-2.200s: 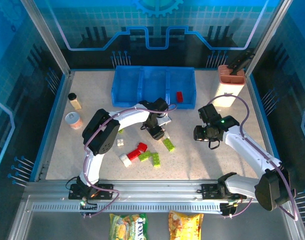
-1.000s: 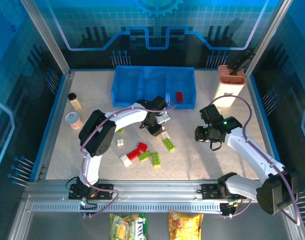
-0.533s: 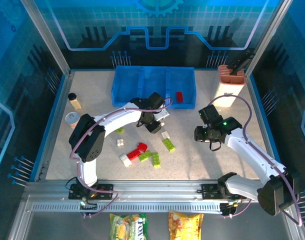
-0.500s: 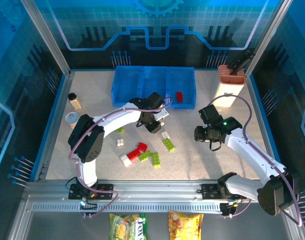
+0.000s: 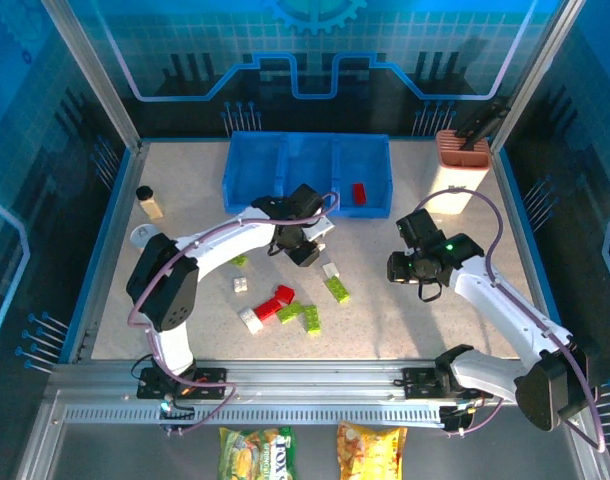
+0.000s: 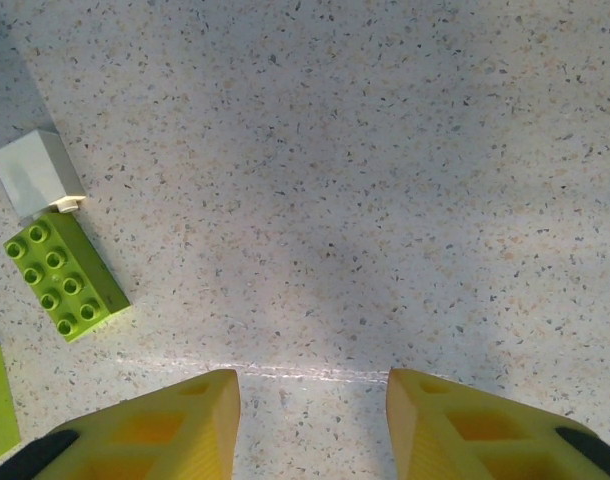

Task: Sort the legos into containers by color
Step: Pick up the lego from the center of the table, then place the lego in the container.

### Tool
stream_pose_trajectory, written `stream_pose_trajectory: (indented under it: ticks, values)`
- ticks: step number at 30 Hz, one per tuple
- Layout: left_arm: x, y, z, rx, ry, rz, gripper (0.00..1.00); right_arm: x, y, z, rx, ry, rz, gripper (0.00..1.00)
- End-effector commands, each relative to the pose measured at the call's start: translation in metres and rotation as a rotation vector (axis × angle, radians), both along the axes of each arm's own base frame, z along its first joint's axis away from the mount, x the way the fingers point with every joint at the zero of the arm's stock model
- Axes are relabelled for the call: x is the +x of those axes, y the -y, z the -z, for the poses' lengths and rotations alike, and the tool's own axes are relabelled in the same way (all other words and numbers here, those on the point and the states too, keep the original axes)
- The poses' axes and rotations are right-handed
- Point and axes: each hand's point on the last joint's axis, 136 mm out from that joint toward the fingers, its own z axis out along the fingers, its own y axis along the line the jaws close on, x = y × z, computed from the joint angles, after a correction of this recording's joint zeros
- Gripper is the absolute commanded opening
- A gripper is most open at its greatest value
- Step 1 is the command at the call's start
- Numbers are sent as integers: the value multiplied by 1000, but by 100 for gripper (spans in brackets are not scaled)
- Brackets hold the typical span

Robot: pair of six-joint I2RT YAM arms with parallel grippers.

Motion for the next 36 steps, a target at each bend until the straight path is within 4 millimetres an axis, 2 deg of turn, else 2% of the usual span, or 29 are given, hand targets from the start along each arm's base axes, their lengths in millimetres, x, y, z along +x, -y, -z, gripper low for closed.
stream_pose_trajectory:
  ticks: [1, 7, 16, 24, 36]
  values:
    - [-1, -9, -17, -16, 20, -42, 31, 1, -6, -3, 7, -1, -17, 44]
    - [0, -23, -26, -12, 32, -93, 30, 6, -6, -5, -2, 10, -19, 44]
    - [18, -67, -57, -47, 68, -295, 29, 10, -10, 1, 3, 6, -27, 44]
    - [60, -116, -75, -44, 107, -497, 30, 14, -13, -3, 6, 11, -34, 44]
    - [138, -150, -65, -44, 81, -689, 31, 16, -13, -11, 4, 23, -36, 44]
